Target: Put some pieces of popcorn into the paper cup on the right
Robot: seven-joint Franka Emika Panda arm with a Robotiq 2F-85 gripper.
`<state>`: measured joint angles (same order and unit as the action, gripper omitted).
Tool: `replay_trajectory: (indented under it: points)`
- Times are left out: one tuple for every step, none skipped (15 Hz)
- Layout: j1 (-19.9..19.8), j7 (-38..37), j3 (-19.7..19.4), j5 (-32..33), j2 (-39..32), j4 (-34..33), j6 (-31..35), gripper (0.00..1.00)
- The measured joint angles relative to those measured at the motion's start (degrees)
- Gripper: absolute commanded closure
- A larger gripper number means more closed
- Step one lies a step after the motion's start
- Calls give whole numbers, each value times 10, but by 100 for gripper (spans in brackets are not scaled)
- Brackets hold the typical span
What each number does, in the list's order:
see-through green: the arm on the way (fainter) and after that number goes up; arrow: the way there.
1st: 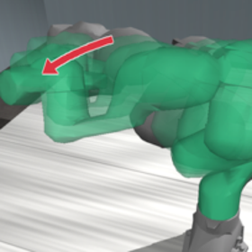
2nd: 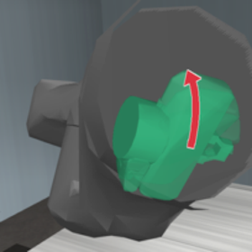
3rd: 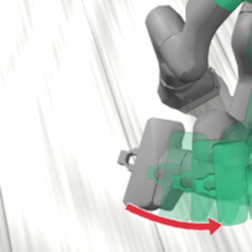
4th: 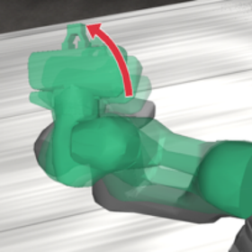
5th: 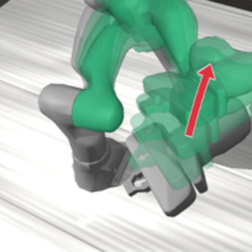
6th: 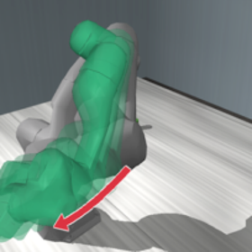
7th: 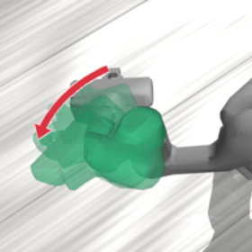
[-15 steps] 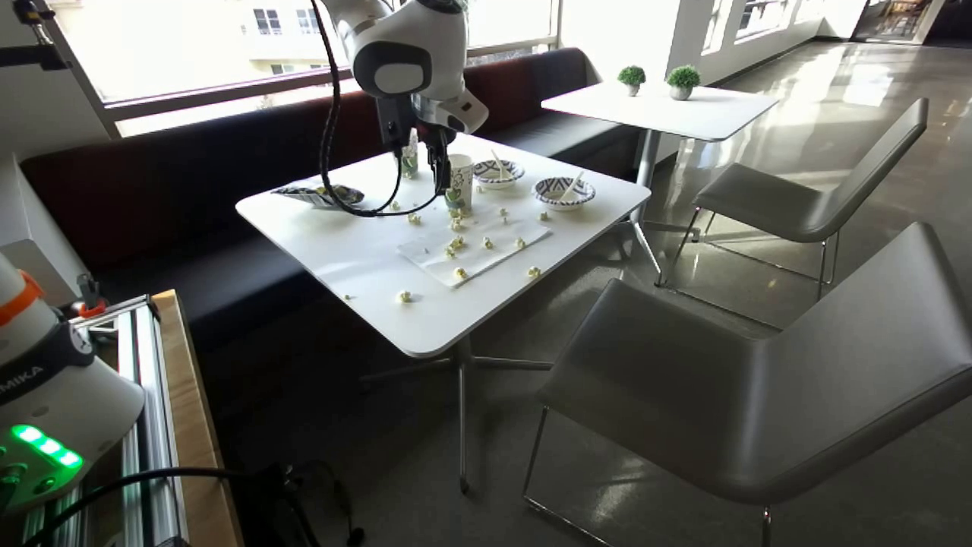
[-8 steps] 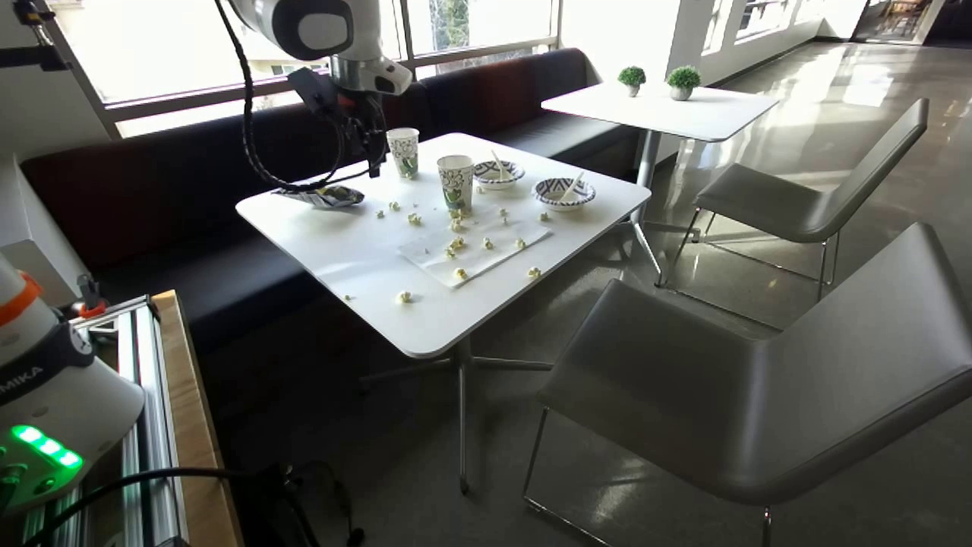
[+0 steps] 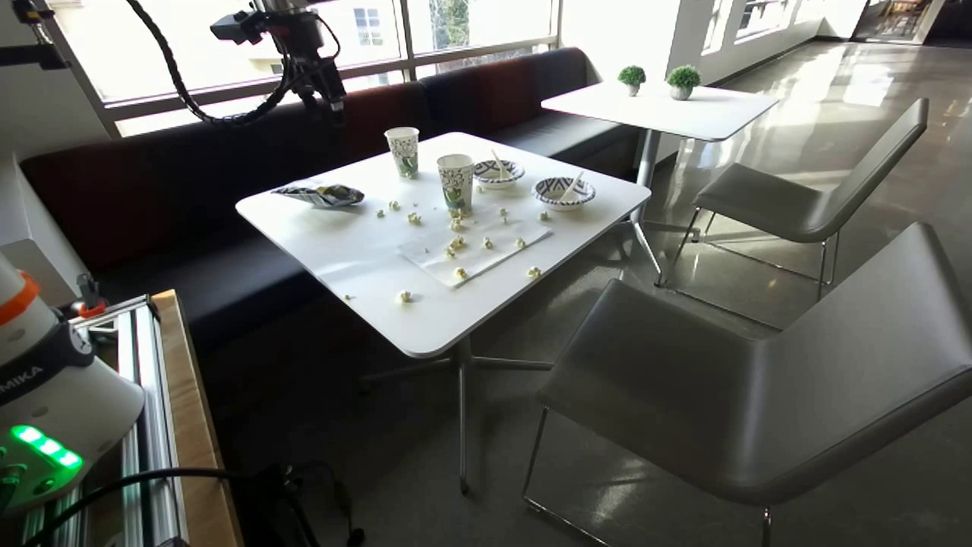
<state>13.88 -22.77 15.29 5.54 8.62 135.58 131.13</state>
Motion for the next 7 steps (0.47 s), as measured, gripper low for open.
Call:
replay_trajectory:
  points:
    - [0,0,0,0,-2,0,0,0]
    - [-1,0,0,0,-7,0,0,0]
    - [-1,0,0,0,-10,0,1,0]
    - [-1,0,0,0,-13,0,1,0]
    - [-1,0,0,0,-14,-1,1,0]
    - [-1,0,0,0,-14,-1,1,0]
    - [-1,0,0,0,-14,-1,1,0]
